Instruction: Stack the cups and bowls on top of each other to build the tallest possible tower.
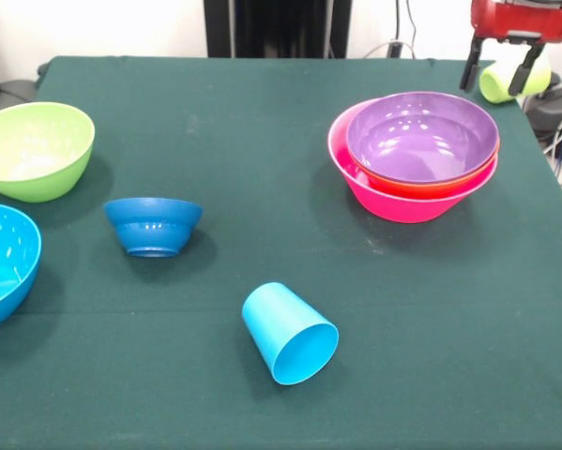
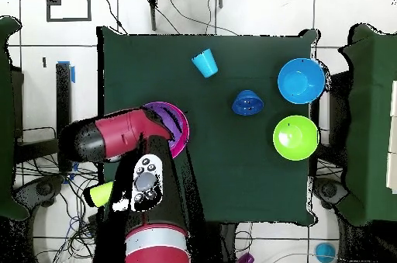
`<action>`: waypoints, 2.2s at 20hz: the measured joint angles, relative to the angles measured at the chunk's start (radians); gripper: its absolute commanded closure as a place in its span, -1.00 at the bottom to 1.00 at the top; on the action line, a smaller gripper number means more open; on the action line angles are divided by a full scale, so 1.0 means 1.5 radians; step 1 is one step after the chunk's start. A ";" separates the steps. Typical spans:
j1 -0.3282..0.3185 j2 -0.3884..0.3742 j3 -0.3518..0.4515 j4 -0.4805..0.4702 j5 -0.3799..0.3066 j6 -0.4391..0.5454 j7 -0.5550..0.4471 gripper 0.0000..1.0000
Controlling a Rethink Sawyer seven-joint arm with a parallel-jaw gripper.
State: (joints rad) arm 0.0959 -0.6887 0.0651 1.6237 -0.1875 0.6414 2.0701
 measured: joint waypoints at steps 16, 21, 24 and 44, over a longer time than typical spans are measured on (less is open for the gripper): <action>0.047 0.006 0.009 0.037 0.012 -0.002 0.000 -1.00; 0.072 0.023 0.010 0.045 0.024 -0.012 0.000 -1.00; 0.087 0.034 0.011 0.047 0.028 -0.020 0.000 -1.00; 0.168 0.080 0.012 0.054 0.082 -0.044 0.000 -1.00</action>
State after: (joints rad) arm 0.3481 -0.5693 0.0838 1.7044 -0.0647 0.5751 2.0701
